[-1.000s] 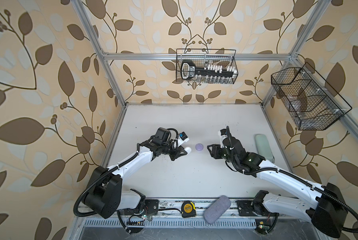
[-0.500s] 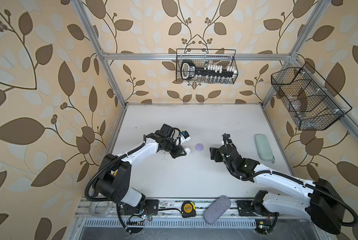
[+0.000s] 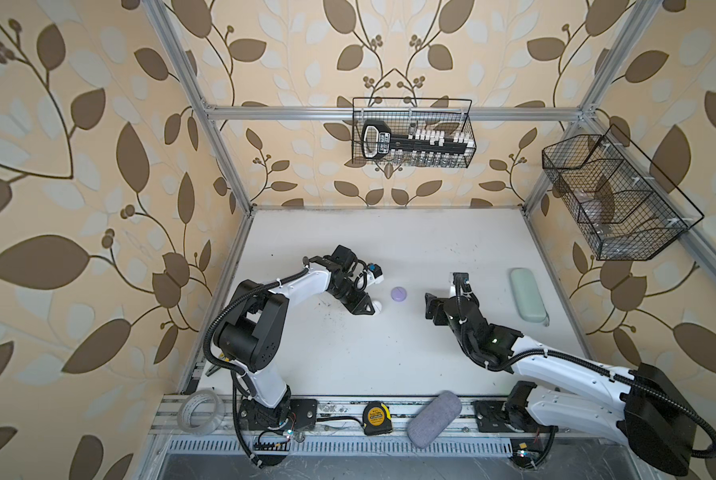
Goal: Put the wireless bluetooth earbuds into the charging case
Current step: 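Lower the closed white case onto the table and open the left gripper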
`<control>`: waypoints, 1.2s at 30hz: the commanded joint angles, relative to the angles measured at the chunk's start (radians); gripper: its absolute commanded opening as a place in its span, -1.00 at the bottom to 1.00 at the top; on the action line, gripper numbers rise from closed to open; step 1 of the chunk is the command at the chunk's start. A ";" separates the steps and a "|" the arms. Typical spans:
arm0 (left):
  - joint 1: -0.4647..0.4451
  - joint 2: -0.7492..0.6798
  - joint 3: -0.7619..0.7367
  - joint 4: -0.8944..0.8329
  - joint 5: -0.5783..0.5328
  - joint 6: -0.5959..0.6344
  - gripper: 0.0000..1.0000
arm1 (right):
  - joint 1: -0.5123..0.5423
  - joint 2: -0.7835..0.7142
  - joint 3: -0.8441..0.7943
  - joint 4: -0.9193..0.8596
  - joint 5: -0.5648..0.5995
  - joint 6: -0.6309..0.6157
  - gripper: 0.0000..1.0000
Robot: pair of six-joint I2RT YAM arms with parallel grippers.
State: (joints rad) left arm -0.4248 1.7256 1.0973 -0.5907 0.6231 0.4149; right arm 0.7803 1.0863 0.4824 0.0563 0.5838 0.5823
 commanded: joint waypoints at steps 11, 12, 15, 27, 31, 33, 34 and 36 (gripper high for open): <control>0.003 0.122 0.147 -0.138 0.062 -0.002 -0.91 | -0.056 -0.027 -0.047 0.060 -0.076 0.016 0.76; 0.003 0.129 0.152 -0.142 0.064 -0.001 -0.90 | -0.067 -0.024 -0.048 0.060 -0.090 0.019 0.75; 0.003 0.153 0.173 -0.157 0.069 -0.002 -0.88 | -0.085 -0.018 -0.049 0.062 -0.114 0.024 0.74; 0.004 0.242 0.249 -0.204 0.053 -0.020 -0.47 | -0.101 -0.050 -0.077 0.079 -0.136 0.027 0.74; 0.004 0.253 0.260 -0.209 0.041 -0.026 -0.30 | -0.107 -0.059 -0.084 0.082 -0.141 0.030 0.74; 0.004 0.258 0.263 -0.211 0.038 -0.028 -0.26 | -0.110 -0.066 -0.089 0.083 -0.143 0.031 0.74; 0.004 0.261 0.266 -0.214 0.037 -0.028 -0.25 | -0.111 -0.067 -0.091 0.086 -0.145 0.031 0.74; 0.005 0.263 0.269 -0.215 0.033 -0.028 -0.23 | -0.115 -0.069 -0.095 0.088 -0.149 0.031 0.74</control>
State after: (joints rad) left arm -0.4248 1.9858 1.3342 -0.7662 0.6502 0.3828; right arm 0.6716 1.0306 0.4084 0.1295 0.4454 0.6022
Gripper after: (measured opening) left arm 0.381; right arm 0.869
